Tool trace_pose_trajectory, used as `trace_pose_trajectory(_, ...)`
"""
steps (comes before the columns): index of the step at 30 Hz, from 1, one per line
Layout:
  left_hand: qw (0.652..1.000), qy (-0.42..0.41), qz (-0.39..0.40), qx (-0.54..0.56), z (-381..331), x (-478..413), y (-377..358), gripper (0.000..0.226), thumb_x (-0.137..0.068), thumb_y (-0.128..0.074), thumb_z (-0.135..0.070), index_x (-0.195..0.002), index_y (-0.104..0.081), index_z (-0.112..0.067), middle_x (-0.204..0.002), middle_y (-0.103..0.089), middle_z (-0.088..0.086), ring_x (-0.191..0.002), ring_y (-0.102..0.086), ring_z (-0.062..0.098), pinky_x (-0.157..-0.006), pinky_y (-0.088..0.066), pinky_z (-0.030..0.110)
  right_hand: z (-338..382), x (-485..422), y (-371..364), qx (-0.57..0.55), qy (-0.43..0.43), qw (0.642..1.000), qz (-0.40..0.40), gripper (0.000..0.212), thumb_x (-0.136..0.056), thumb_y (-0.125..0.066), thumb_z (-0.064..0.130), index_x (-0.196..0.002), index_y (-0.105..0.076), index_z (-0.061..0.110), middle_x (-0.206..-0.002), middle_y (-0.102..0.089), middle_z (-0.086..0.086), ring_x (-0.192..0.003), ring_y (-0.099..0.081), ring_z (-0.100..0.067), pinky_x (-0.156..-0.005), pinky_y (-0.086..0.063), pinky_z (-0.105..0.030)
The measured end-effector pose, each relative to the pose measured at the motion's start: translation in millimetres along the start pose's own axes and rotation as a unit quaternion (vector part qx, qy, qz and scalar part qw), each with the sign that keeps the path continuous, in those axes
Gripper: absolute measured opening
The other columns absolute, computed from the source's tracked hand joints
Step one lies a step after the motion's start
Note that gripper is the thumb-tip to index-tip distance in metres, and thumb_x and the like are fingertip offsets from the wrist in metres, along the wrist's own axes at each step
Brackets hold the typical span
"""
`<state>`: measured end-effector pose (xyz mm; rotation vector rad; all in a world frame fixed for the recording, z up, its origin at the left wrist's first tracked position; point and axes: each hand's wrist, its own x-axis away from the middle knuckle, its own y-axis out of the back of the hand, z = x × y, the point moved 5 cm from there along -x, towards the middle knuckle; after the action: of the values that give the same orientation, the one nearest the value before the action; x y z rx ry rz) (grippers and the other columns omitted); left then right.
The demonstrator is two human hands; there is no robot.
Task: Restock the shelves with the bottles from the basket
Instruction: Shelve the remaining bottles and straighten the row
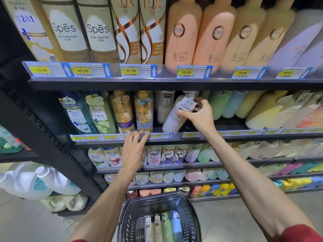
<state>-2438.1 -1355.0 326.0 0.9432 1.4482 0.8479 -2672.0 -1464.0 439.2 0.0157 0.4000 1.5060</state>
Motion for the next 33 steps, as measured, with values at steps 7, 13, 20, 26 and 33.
trace_pose_trajectory(7, 1.0, 0.004, -0.007, 0.012, 1, 0, -1, 0.079, -0.061, -0.078, 0.016, -0.134, -0.063, -0.011, -0.121, -0.062, 0.017, -0.114, -0.059, 0.039, -0.111, -0.044, 0.054, 7, -17, -24, 0.086, 0.005, 0.993, 0.082, 0.062, -0.056, -0.088, 0.053, -0.102, -0.067, 0.018, -0.095, -0.076, 0.006, -0.093, -0.071, -0.007, -0.076, -0.058, -0.03)
trace_pose_trajectory(13, 1.0, 0.005, -0.014, 0.022, 4, 0, -4, 0.079, -0.062, -0.079, 0.014, -0.134, -0.062, -0.013, -0.12, -0.061, 0.013, -0.113, -0.057, 0.036, -0.113, -0.042, 0.053, 18, -17, -31, 0.111, 0.051, 0.986, 0.117, 0.049, -0.069, -0.085, 0.048, -0.111, -0.064, 0.036, -0.104, -0.074, 0.014, -0.097, -0.067, 0.001, -0.084, -0.054, -0.023)
trace_pose_trajectory(20, 1.0, 0.007, -0.007, 0.013, 2, 0, -6, 0.076, -0.065, -0.08, 0.013, -0.134, -0.062, -0.012, -0.122, -0.062, 0.015, -0.115, -0.058, 0.038, -0.113, -0.042, 0.053, 7, -10, -40, 0.201, 0.02, 0.974, 0.105, 0.057, -0.069, -0.084, 0.051, -0.1, -0.061, 0.009, -0.095, -0.069, -0.001, -0.086, -0.066, -0.015, -0.068, -0.055, -0.033)
trace_pose_trajectory(26, 1.0, 0.004, -0.014, 0.007, 1, -1, -3, 0.075, -0.062, -0.087, 0.009, -0.131, -0.066, -0.01, -0.118, -0.064, 0.017, -0.11, -0.063, 0.041, -0.106, -0.049, 0.056, -2, -7, -45, 0.246, -0.006, 0.965, 0.086, 0.06, -0.068, -0.088, 0.047, -0.093, -0.053, 0.005, -0.097, -0.062, -0.008, -0.084, -0.062, -0.02, -0.069, -0.056, -0.043)
trace_pose_trajectory(33, 1.0, 0.008, -0.018, 0.011, 2, 0, -5, 0.072, -0.067, -0.084, 0.009, -0.133, -0.064, -0.011, -0.12, -0.063, 0.017, -0.112, -0.061, 0.042, -0.105, -0.049, 0.056, -7, -15, -41, 0.229, -0.005, 0.965, 0.126, 0.061, -0.068, -0.087, 0.048, -0.096, -0.063, -0.001, -0.096, -0.071, -0.012, -0.088, -0.067, -0.027, -0.073, -0.056, -0.049)
